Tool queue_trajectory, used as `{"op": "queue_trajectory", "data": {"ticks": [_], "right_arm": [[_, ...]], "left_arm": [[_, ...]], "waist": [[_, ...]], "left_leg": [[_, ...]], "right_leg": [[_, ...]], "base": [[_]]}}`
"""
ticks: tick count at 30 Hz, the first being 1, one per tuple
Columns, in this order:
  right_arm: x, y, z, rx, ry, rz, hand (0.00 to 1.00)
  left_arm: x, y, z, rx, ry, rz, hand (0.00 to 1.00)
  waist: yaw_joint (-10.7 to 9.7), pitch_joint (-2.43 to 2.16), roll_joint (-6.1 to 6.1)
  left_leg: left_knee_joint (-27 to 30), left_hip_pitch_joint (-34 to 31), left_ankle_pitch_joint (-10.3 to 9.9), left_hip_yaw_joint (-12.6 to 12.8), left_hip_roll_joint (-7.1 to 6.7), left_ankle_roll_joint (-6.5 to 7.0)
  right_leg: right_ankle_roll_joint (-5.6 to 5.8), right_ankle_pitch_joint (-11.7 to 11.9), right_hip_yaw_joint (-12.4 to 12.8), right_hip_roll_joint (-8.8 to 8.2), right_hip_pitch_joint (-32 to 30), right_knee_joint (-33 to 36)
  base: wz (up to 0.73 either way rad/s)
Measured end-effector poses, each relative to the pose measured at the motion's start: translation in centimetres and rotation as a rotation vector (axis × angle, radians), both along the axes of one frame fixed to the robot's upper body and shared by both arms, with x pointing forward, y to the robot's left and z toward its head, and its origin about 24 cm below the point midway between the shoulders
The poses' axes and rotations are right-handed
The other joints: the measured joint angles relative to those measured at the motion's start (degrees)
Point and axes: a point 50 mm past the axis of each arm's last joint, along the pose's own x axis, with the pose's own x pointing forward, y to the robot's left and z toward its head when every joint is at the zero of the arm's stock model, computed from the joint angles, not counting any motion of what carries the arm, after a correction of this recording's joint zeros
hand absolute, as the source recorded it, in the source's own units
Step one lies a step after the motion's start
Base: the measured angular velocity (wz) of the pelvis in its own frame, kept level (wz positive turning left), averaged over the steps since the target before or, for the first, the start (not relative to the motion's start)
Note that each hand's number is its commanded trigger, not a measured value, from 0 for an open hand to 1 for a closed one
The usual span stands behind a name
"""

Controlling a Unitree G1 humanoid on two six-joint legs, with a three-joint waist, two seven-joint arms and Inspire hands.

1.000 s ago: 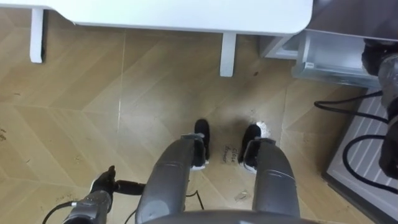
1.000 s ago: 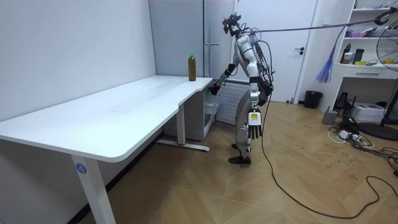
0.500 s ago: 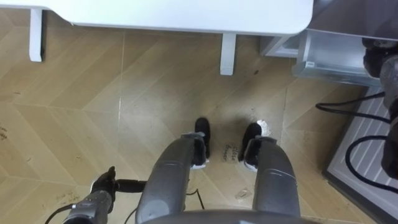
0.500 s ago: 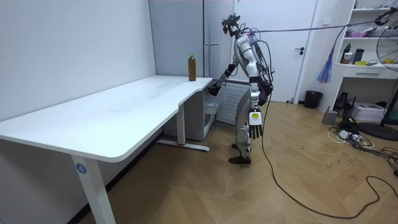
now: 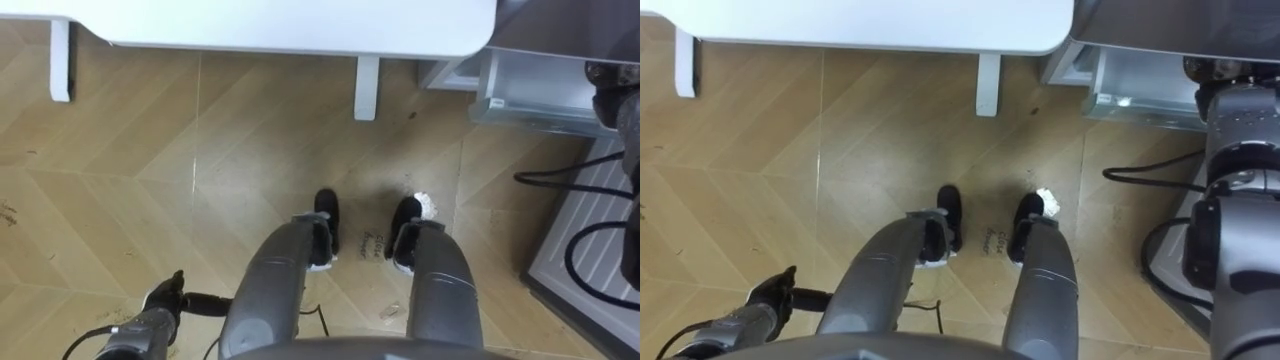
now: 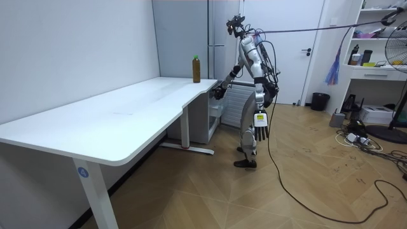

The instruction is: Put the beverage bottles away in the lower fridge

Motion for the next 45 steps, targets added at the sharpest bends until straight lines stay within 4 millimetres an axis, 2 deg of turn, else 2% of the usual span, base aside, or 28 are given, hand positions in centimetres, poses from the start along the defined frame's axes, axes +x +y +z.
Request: {"op": "queue_trajectory", "data": {"ticks": [10,20,40,43,45], "right_arm": [[-0.1,0.4,-0.5,0.004,0.047,0.049,0.00],[-0.1,0.7,-0.9,0.035,0.075,0.074,0.00],[-0.6,0.6,-1.4,0.032,0.157,0.050,0.00],[-0.6,0.5,-1.2,-0.028,0.216,0.057,0.00],[-0.7,0.3,-1.2,-0.129,0.296,0.080,0.00]], "left_arm": [[0.2,-0.3,0.0,-0.002,0.009,-0.025,0.00],[0.1,-0.2,0.0,-0.004,0.015,-0.022,0.00],[-0.1,-0.3,-0.1,0.004,0.039,-0.032,0.00],[-0.1,-0.2,-0.1,0.006,0.038,-0.029,0.00],[-0.1,-0.2,-0.1,0.008,0.038,-0.029,0.00]], "waist": [[0.2,0.04,-0.16],[0.3,0.06,-1.61],[0.6,0.02,-1.54],[0.4,-0.06,-1.31],[0.4,-0.08,-1.26]], "left_leg": [[0.6,0.0,0.0,0.2,-0.11,0.01],[1.7,-0.4,0.0,0.1,0.06,0.06],[1.3,-0.4,0.2,0.0,0.12,0.34],[1.4,-0.5,0.2,-0.1,0.17,0.35],[1.4,-0.4,0.3,-0.1,0.21,0.52]], "right_leg": [[0.06,0.0,0.0,-0.32,0.0,0.5],[0.05,0.0,-0.4,-0.27,0.1,0.9],[0.14,0.1,-1.7,-0.83,0.9,0.4],[0.15,0.1,-2.1,-0.72,1.2,0.3],[0.19,0.1,-2.6,-0.80,1.6,0.2]], "base": [[0.01],[0.02],[0.01],[0.06],[0.10]]}}
